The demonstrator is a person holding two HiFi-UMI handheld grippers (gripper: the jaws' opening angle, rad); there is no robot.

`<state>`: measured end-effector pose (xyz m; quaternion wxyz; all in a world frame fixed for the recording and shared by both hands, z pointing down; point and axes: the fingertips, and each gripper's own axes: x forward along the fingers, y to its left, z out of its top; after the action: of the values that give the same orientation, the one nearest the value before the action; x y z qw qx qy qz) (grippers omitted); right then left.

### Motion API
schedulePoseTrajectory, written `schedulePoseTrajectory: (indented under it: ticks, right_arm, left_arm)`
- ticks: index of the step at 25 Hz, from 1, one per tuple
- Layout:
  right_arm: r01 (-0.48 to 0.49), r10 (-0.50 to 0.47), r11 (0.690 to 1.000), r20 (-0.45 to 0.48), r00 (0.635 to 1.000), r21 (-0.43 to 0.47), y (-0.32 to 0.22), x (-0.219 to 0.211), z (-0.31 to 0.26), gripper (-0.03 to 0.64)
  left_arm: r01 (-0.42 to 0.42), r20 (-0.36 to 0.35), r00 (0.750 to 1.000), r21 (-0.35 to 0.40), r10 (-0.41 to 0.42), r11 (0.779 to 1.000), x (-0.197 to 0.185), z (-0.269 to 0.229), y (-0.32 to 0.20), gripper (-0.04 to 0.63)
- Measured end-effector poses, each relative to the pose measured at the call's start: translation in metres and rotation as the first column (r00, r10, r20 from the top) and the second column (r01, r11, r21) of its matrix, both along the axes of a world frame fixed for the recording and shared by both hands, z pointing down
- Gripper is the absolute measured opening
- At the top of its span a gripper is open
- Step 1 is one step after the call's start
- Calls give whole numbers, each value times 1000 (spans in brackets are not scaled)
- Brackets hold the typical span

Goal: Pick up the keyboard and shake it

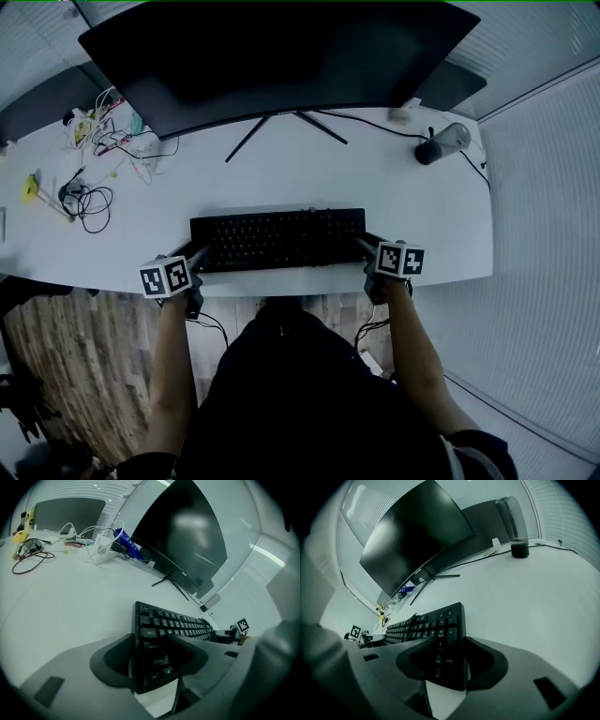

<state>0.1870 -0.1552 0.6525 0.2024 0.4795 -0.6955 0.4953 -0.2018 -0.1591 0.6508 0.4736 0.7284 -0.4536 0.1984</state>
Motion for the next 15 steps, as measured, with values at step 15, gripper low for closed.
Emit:
schedulePoseTrajectory:
  ticks: [15]
  right_arm:
    - [103, -33, 934, -205, 978, 343, -20, -1, -131, 201]
  left_arm:
    - [130, -176, 979, 157, -102, 979, 9, -39, 11, 245]
